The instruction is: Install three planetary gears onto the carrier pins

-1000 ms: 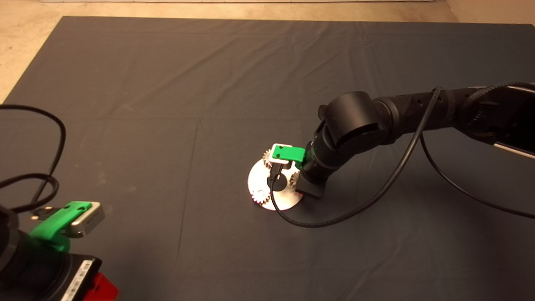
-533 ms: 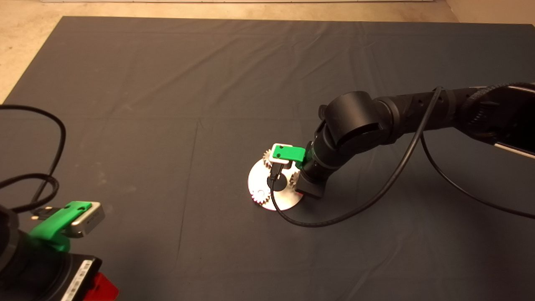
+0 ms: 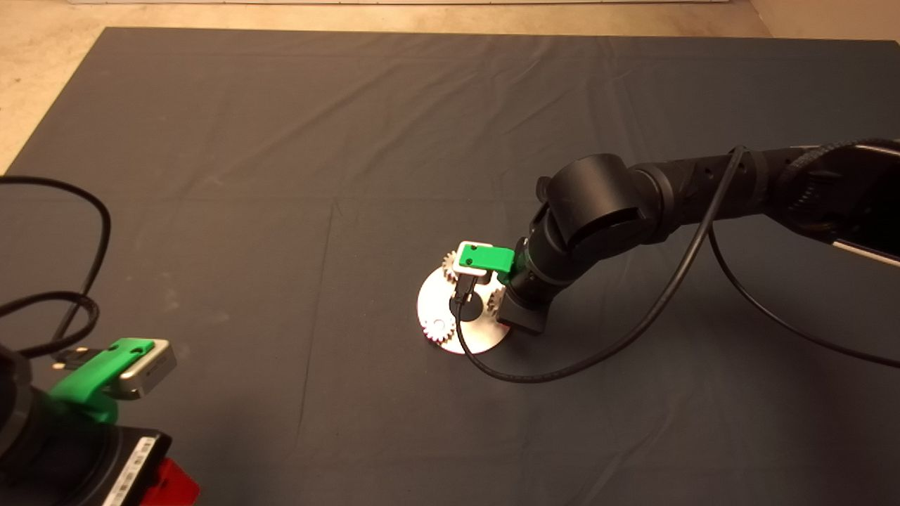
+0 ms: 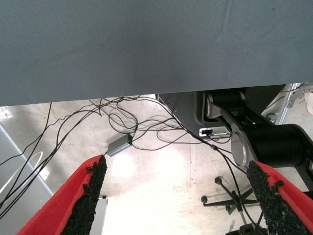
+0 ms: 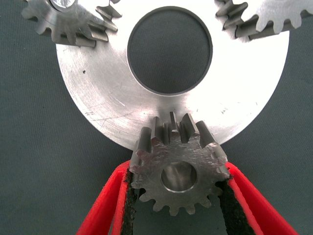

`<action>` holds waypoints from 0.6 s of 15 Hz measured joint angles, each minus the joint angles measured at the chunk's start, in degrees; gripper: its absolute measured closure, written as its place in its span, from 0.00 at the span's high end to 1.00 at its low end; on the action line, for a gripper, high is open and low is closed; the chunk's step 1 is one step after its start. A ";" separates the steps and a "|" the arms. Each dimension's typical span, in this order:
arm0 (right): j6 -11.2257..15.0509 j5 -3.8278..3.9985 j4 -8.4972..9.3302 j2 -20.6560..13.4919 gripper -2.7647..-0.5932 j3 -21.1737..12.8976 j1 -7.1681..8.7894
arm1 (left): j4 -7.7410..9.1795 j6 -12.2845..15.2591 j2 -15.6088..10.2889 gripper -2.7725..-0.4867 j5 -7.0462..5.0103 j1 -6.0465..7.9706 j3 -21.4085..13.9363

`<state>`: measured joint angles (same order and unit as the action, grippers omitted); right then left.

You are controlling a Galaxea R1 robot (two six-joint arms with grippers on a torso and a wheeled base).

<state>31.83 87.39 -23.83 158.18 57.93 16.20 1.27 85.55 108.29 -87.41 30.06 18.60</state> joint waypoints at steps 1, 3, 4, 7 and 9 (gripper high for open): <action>0.00 0.06 0.00 -0.13 0.21 -0.05 0.00 | 0.02 0.00 0.01 0.68 0.00 0.00 0.00; 0.02 0.29 0.00 -0.22 0.21 -0.13 0.09 | 0.02 -0.02 0.17 0.68 0.00 0.00 0.00; 0.02 0.32 0.00 -0.24 0.21 -0.18 0.30 | 0.00 -0.02 0.17 0.68 0.00 0.00 0.00; 0.02 0.30 -0.01 -0.19 0.21 -0.24 0.69 | 0.00 -0.02 0.28 0.68 0.00 0.00 0.00; 0.02 0.37 -0.02 -0.17 0.21 -0.38 0.89 | 0.00 -0.02 0.28 0.68 0.00 0.00 0.00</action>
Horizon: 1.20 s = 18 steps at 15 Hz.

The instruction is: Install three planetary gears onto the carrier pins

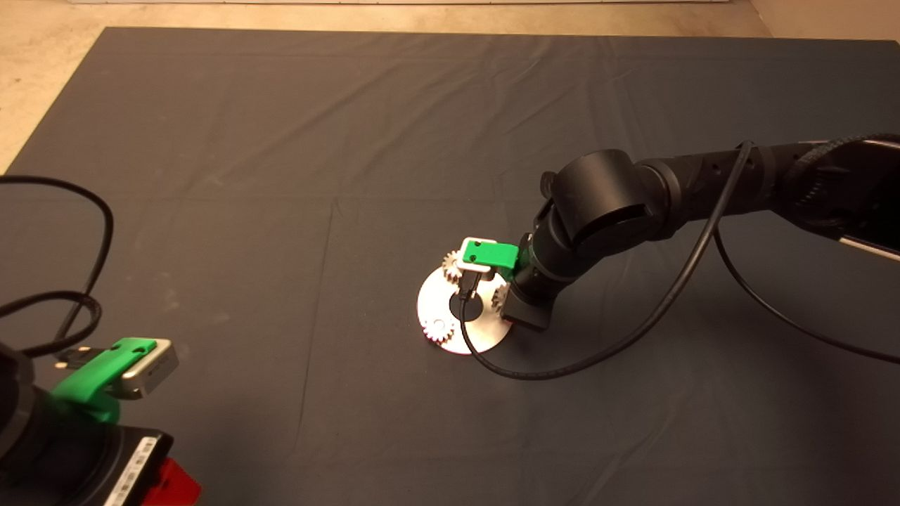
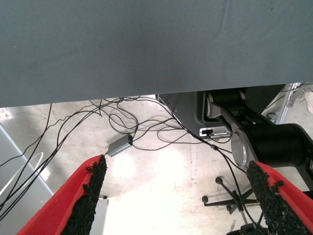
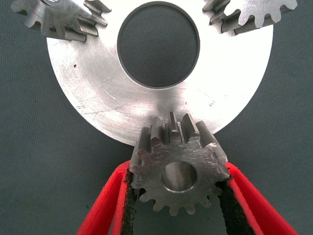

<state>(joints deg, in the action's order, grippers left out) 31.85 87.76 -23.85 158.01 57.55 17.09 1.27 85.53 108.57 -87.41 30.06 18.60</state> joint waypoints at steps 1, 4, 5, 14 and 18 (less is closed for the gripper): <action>0.00 0.09 0.00 0.12 0.21 -0.02 0.05 | 0.02 0.00 0.00 0.68 0.00 0.00 0.00; 0.00 -0.02 0.00 0.50 0.21 -0.17 0.05 | 0.02 0.00 0.00 0.68 0.00 0.00 0.00; 0.00 0.04 0.00 0.56 0.21 -0.17 0.05 | 0.02 0.00 0.02 0.68 0.00 0.00 0.00; 0.00 0.05 -0.02 0.54 0.21 -0.17 0.02 | 0.02 -0.01 0.18 0.68 0.00 0.00 0.00; 0.00 0.05 -0.05 0.54 0.21 -0.17 0.00 | 0.01 0.00 0.17 0.68 0.00 0.00 0.00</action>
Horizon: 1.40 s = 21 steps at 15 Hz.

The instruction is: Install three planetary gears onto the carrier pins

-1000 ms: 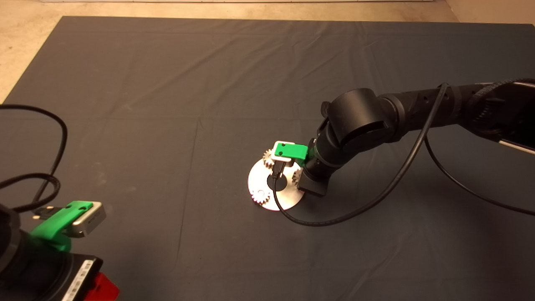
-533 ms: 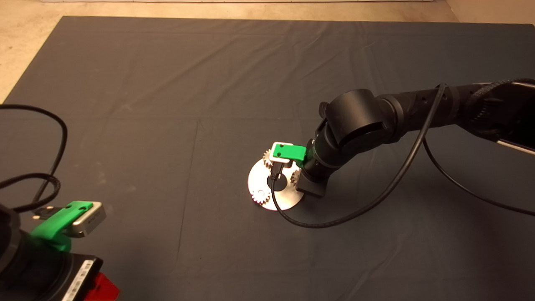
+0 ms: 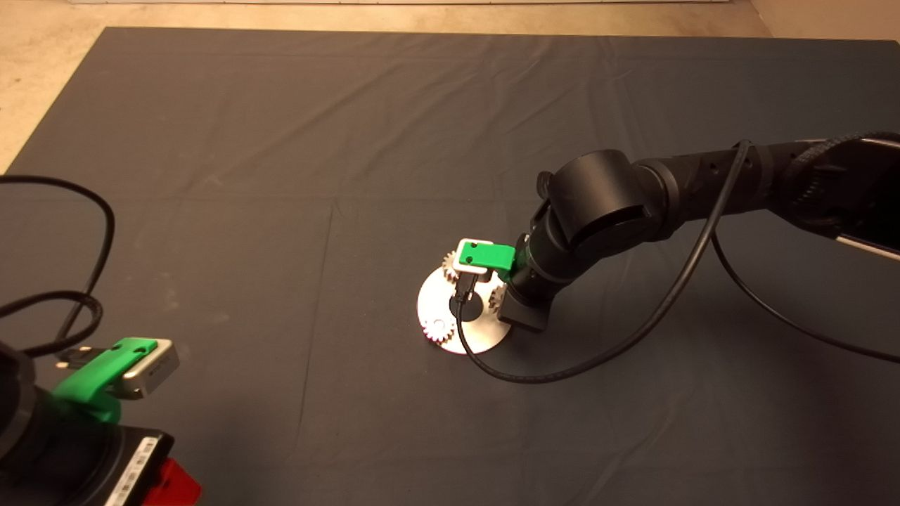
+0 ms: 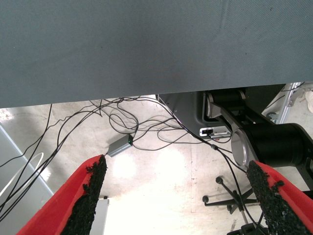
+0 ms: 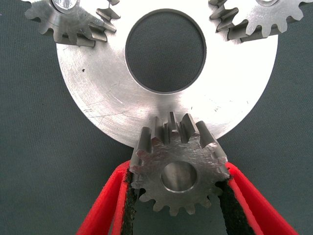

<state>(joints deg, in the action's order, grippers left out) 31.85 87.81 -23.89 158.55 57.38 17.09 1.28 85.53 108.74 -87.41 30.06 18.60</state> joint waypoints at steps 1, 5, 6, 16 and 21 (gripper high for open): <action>0.00 0.00 0.00 0.02 0.21 0.00 -0.02 | 0.01 -0.01 0.00 0.68 0.00 0.00 0.00; 0.00 0.01 -0.06 0.00 0.21 0.00 -0.12 | 0.01 0.00 0.00 0.68 0.00 0.00 0.00; 0.00 0.01 -0.06 0.00 0.21 0.00 -0.15 | 0.01 0.00 0.00 0.68 -0.02 0.00 0.00; -0.02 0.04 -0.16 -0.15 0.21 0.00 -1.08 | 0.01 -0.02 0.00 0.68 0.00 0.00 0.00; -0.02 0.06 -0.66 -0.22 0.21 0.24 -1.08 | 0.01 0.00 0.00 0.68 0.00 0.00 0.00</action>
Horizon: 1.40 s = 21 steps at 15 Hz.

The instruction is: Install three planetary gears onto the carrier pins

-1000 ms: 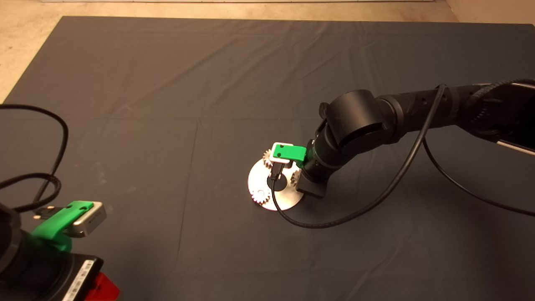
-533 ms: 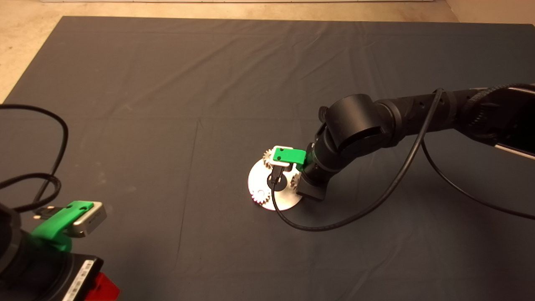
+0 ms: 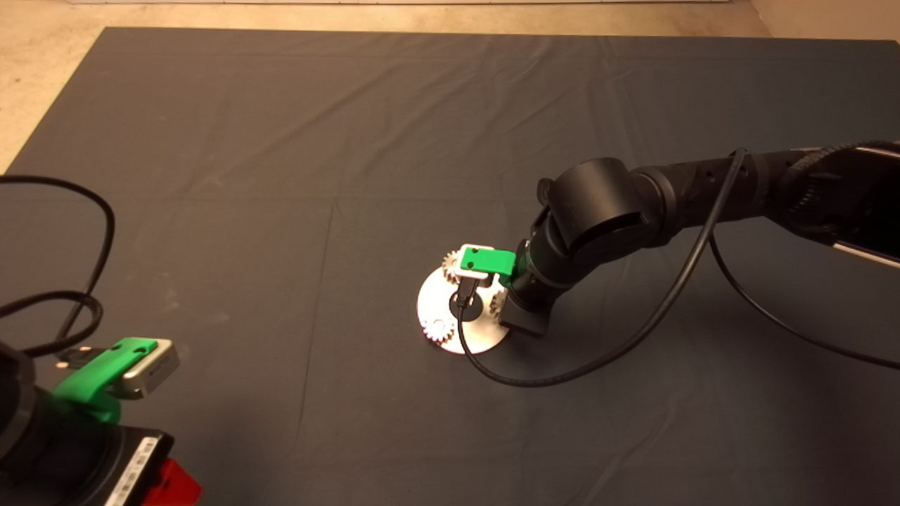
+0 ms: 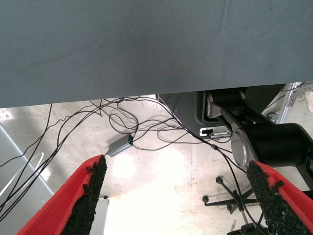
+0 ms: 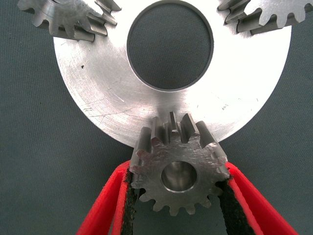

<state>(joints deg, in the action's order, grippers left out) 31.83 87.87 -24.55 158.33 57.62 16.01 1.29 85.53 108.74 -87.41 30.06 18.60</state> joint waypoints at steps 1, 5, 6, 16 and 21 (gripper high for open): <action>0.00 -0.02 -0.06 -0.09 0.21 0.00 0.00 | 0.00 -0.02 0.00 0.68 0.00 0.00 0.00; 0.00 0.00 -0.13 -0.09 0.21 0.09 0.00 | 0.00 -0.02 0.00 0.68 0.00 0.00 0.00; 0.00 0.00 -0.16 -0.09 0.21 0.09 -0.02 | 0.00 0.00 0.00 0.68 -0.02 0.00 0.00; 0.00 0.30 -0.96 -0.04 0.21 0.09 -0.94 | -0.01 0.00 0.00 0.68 0.00 0.00 0.00; 0.00 0.28 -0.99 -0.06 0.21 0.09 -0.96 | 0.00 -0.02 0.00 0.68 -0.01 0.00 0.00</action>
<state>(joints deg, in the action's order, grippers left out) 31.83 88.15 -25.54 158.27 57.71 15.04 1.29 85.50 108.74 -87.42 30.06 18.60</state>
